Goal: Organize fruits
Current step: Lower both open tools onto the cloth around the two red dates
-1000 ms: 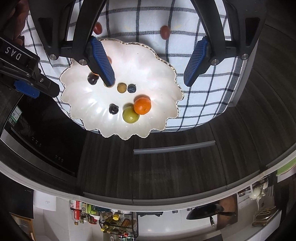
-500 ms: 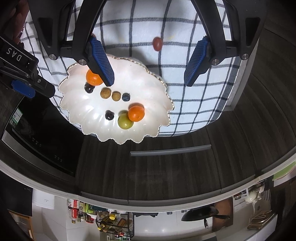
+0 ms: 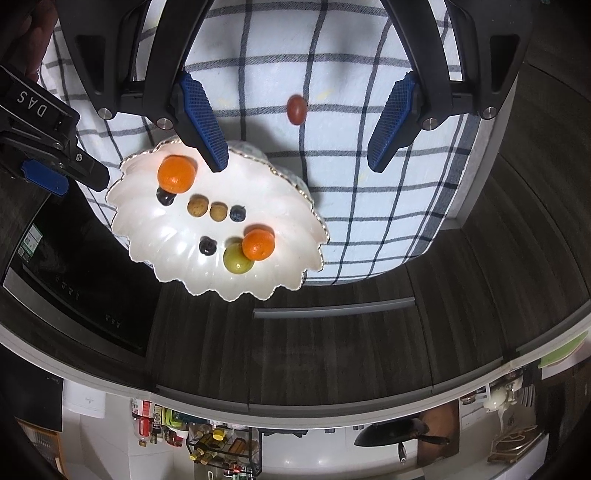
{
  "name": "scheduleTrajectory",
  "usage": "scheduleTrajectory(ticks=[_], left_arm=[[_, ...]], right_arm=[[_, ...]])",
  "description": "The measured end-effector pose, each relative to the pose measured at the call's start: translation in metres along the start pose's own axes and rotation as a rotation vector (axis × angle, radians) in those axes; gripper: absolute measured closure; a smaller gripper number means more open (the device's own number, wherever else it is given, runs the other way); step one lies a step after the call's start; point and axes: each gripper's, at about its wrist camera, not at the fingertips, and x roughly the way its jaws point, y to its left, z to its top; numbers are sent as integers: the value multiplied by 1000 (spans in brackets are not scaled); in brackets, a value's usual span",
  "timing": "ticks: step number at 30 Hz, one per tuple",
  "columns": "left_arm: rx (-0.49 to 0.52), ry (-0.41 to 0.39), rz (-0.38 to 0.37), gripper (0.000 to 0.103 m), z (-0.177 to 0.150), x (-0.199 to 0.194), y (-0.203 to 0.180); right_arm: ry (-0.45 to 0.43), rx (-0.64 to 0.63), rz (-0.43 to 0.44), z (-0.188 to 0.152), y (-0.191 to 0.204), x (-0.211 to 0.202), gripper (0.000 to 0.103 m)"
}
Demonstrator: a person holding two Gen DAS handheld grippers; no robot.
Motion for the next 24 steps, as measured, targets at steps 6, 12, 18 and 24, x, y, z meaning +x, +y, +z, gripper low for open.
scheduleTrajectory(ticks=[6,12,18,24], left_arm=[[4,-1,9,25,-9,3,4],[5,7,15,26,-19,7,9],[-2,26,15,25,-30,14,14],[3,44,-2,25,-38,20,13]], right_arm=[[-13,-25,-19,-9,7,0,32],[-26,-38,-33,-18,12,0,32],[-11,-54,-71,-28,16,7,32],[6,-59,-72,-38,18,14,32]])
